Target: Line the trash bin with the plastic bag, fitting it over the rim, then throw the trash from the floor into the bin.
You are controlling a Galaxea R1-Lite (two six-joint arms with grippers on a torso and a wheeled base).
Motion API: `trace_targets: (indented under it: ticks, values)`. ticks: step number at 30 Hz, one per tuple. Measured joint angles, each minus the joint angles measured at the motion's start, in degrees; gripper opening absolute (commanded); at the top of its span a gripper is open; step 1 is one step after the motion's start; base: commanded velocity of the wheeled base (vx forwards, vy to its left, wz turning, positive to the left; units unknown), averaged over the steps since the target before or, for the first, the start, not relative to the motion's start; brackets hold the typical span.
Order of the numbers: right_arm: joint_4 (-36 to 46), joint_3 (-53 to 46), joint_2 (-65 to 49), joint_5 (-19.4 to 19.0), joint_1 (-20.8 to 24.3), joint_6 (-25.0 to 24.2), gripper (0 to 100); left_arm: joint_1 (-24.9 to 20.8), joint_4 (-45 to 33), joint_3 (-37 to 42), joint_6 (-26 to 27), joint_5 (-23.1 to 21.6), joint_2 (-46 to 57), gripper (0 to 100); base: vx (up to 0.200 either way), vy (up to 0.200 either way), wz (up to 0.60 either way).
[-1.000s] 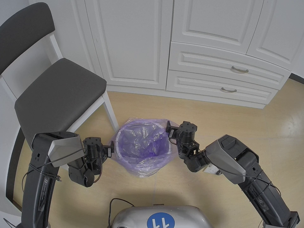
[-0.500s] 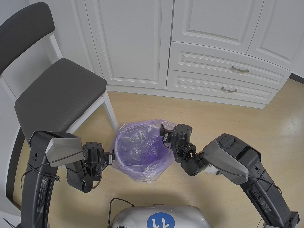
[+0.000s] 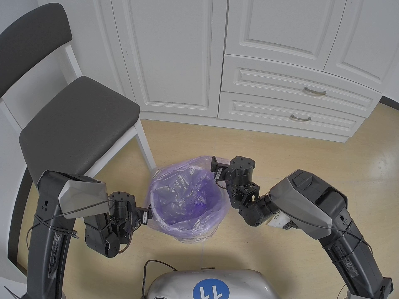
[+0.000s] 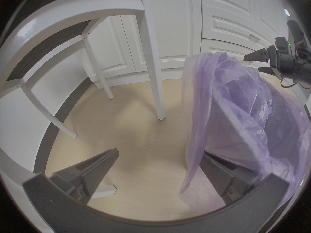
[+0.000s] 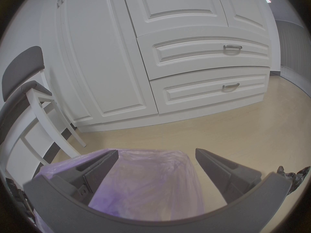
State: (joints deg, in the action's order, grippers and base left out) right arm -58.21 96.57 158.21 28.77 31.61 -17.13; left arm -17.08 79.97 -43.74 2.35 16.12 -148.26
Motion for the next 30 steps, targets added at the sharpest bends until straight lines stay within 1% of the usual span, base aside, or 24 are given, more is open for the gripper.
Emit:
trace_targets:
  ticks: [8,17,22,26,30]
  values:
    - [0.4,-0.6,-0.3,-0.2,-0.2,0.0,100,3.0,0.0,0.5,2.3,-0.8,0.1,100,0.0,0.0,0.0]
    - [0.5,-1.5,-0.5,-1.2,-0.2,0.0,100,5.6,0.0,-0.2,2.5,-0.8,0.7,100,0.0,0.0,0.0]
    - [1.7,-0.8,0.2,-2.1,-0.7,-0.2,100,5.9,0.1,-2.1,2.2,-0.7,1.0,100,0.0,0.0,0.0]
    - [5.8,1.6,1.4,-2.5,-1.4,-2.8,100,6.0,0.4,-4.1,1.7,-0.5,0.7,100,0.0,0.0,0.0]
    - [10.8,3.4,2.0,-4.1,-2.3,-6.6,100,6.0,0.5,-5.6,0.8,-0.2,0.4,100,0.0,0.0,0.0]
